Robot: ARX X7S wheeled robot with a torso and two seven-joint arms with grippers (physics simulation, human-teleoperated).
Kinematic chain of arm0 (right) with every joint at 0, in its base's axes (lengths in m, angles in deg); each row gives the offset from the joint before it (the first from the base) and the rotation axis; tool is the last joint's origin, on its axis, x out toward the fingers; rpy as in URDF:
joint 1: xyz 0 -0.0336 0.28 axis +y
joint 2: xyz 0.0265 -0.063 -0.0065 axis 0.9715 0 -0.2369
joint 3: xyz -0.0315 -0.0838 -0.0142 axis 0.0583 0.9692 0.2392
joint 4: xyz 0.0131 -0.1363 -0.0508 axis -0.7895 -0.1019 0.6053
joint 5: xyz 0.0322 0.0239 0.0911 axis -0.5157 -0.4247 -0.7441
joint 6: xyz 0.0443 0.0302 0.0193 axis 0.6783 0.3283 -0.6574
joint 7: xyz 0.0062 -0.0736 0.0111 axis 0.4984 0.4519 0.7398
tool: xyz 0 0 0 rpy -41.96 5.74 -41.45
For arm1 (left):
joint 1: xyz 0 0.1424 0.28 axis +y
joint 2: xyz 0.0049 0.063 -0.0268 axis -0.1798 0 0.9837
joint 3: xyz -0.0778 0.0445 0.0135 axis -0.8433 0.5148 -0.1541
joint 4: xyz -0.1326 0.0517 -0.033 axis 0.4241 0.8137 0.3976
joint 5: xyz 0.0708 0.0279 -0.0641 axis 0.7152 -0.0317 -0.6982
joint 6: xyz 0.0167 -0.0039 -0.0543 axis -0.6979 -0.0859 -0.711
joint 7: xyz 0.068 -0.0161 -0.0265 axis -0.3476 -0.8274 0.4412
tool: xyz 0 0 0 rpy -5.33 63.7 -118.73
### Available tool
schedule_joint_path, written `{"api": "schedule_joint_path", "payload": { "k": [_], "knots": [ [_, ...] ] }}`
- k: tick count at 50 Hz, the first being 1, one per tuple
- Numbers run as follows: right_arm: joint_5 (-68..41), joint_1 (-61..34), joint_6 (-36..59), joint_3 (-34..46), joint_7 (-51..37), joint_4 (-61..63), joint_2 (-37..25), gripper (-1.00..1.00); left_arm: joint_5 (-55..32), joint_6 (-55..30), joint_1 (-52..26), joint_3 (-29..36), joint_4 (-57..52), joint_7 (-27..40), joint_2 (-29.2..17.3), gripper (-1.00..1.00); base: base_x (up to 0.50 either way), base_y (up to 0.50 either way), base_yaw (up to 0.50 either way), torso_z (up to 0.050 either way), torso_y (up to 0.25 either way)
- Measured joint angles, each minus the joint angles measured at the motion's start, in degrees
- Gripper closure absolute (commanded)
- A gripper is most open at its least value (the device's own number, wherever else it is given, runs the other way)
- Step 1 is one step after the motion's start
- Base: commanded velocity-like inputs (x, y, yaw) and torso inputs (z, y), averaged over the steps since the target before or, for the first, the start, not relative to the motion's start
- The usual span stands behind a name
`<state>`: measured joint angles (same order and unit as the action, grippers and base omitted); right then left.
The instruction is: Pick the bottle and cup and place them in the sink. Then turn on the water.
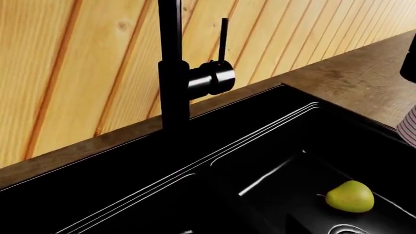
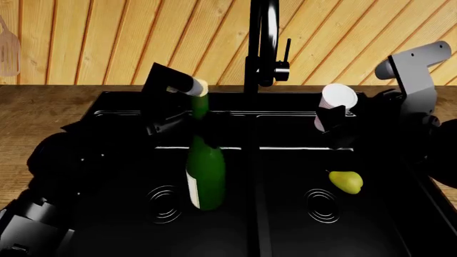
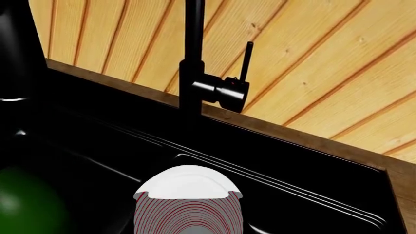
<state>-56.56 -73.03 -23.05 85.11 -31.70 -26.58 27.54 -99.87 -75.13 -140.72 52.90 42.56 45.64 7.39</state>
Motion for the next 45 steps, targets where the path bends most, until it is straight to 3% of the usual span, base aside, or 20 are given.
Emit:
{"api": "schedule_joint_path", "payload": {
  "k": [45],
  "knots": [
    [-0.08,-0.35,-0.53,0.92,0.12,-0.14,0.16,1.00,-5.60,-2.27,-9.90,-7.25,-2.88,3.64,-0.41,-1.00,0.00,0.00,0.00,0.000,0.000]
  ]
}}
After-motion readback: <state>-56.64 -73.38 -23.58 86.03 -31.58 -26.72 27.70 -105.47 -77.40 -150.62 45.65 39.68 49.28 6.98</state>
